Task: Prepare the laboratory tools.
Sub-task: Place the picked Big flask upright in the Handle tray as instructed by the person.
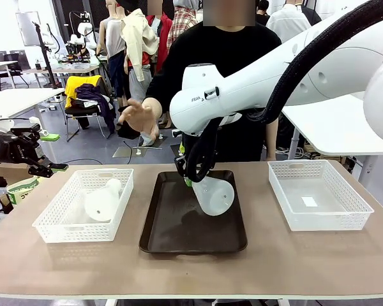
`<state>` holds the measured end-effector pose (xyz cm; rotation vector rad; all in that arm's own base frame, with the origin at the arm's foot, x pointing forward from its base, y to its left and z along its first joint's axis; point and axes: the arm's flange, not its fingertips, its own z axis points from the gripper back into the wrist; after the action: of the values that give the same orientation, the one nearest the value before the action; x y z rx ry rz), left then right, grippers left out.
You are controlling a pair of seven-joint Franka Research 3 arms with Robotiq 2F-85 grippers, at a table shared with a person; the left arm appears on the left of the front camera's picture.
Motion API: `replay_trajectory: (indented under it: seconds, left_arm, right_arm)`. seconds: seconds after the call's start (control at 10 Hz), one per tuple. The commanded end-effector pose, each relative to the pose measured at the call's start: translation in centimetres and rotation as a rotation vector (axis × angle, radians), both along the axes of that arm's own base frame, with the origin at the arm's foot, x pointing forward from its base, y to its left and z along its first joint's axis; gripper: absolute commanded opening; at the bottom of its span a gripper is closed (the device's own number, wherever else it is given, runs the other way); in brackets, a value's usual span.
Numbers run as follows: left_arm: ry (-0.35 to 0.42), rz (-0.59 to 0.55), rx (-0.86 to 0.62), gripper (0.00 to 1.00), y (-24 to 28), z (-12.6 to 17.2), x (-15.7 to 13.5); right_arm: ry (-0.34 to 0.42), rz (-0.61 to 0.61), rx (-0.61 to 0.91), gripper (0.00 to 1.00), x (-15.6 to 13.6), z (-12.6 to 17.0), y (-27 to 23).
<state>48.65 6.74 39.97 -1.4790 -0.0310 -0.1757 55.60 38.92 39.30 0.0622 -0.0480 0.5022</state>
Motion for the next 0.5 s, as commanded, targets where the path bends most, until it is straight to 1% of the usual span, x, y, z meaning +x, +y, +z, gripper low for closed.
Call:
replay_trajectory:
  seconds: [0.0, 0.4]
  left_arm:
    - [-0.004, -0.006, 0.016, 1.0, 0.25, 0.1, -0.2]
    - [-0.004, -0.006, 0.016, 1.0, 0.25, 0.1, -0.2]
  right_arm:
    - [-0.004, -0.002, 0.002, 0.0, 0.06, 0.08, -0.02]
    - [-0.004, -0.002, 0.002, 0.0, 0.06, 0.08, -0.02]
